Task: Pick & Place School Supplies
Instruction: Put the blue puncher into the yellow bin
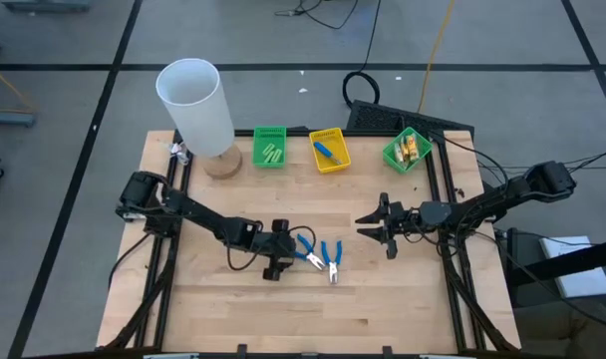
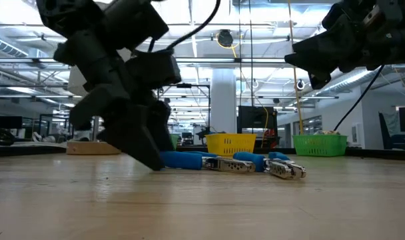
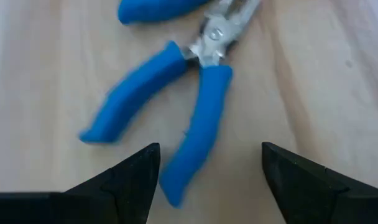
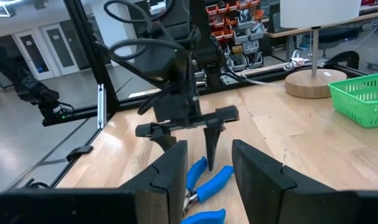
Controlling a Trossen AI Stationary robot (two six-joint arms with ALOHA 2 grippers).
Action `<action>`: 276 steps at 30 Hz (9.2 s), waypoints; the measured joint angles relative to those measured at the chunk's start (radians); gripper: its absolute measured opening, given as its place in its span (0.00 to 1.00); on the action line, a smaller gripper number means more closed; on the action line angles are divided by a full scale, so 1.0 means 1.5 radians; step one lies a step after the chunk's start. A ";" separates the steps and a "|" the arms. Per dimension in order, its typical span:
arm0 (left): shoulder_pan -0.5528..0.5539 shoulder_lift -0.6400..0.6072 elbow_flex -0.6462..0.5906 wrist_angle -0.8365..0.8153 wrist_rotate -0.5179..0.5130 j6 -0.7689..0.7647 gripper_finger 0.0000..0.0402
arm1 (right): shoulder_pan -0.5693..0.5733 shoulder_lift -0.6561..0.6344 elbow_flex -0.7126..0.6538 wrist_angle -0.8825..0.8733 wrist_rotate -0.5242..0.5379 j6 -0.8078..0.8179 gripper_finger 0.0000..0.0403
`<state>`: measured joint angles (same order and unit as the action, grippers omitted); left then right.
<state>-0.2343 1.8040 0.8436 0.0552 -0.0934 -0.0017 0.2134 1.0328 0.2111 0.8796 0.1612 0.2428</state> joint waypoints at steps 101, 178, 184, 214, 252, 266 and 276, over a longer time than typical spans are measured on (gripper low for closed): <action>0.001 -0.108 0.000 -0.025 -0.094 0.038 0.12 | -0.007 0.165 0.000 0.173 0.035 0.021 0.29; 0.006 -0.108 0.163 -0.268 -0.183 0.042 0.12 | 0.032 0.334 0.245 -0.061 0.190 -0.185 0.70; 0.006 -0.108 0.163 -0.264 -0.183 0.045 0.14 | 0.027 0.334 0.268 -0.115 0.193 -0.165 0.73; 0.021 -0.109 0.163 -0.187 -0.130 0.050 0.15 | 0.019 0.334 0.267 -0.131 0.203 -0.175 0.57; 0.019 -0.108 0.161 -0.162 -0.130 0.058 0.20 | 0.019 0.334 0.266 -0.108 0.140 -0.208 0.22; 0.013 -0.109 0.165 -0.090 -0.130 0.059 0.44 | 0.018 0.335 0.266 -0.109 0.153 -0.206 0.22; -0.011 -0.195 0.163 -0.036 -0.130 0.043 0.74 | 0.001 0.335 0.266 -0.127 0.155 -0.129 0.22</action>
<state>-0.2502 1.5114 1.0885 0.0014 -0.2886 0.0634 0.2145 1.5352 0.6106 0.6892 0.3935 0.0492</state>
